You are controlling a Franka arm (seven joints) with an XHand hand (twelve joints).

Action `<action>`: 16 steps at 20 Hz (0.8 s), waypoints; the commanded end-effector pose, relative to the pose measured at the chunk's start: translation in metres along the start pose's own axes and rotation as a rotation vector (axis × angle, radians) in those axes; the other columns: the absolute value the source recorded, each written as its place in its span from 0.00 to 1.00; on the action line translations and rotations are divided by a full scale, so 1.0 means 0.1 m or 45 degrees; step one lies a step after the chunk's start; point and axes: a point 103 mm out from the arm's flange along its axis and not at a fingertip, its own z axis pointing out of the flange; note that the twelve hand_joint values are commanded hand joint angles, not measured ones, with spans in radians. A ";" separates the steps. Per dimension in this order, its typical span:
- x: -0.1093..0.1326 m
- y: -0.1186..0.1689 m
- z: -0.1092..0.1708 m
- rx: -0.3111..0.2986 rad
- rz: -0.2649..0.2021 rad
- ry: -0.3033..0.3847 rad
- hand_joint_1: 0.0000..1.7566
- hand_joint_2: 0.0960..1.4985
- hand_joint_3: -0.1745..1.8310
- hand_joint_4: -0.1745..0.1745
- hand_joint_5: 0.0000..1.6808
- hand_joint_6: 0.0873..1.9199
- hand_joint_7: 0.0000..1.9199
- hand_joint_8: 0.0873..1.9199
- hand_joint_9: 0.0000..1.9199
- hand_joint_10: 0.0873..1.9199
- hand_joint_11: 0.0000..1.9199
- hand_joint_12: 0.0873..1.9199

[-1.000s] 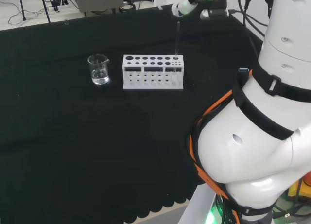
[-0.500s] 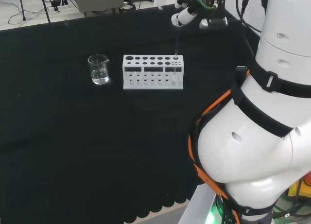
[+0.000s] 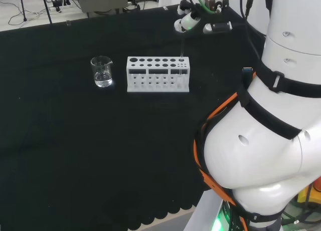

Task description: Take the glass rod from the white test tube rack.

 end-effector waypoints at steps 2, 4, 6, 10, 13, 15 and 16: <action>-0.01 0.08 0.11 0.026 -0.002 -0.018 0.37 0.57 0.40 0.00 0.16 0.30 0.38 0.46 0.46 0.42 0.17 0.73; -0.03 0.10 0.13 0.032 -0.006 -0.012 0.38 0.57 0.40 0.00 0.16 0.31 0.39 0.47 0.48 0.42 0.17 0.73; -0.03 0.11 0.14 0.026 -0.008 -0.016 0.38 0.57 0.40 0.00 0.17 0.32 0.40 0.46 0.51 0.43 0.18 0.73; -0.03 0.13 0.16 0.043 -0.006 -0.011 0.39 0.57 0.40 0.00 0.18 0.36 0.44 0.47 0.53 0.45 0.20 0.72; -0.04 0.13 0.16 0.047 -0.006 -0.009 0.39 0.57 0.40 0.00 0.19 0.37 0.46 0.48 0.55 0.46 0.22 0.72; -0.03 0.13 0.16 0.048 -0.007 -0.006 0.39 0.57 0.40 0.00 0.19 0.38 0.48 0.48 0.56 0.46 0.23 0.71; -0.04 0.14 0.16 0.046 -0.011 -0.003 0.39 0.57 0.40 0.00 0.19 0.39 0.48 0.48 0.57 0.46 0.24 0.71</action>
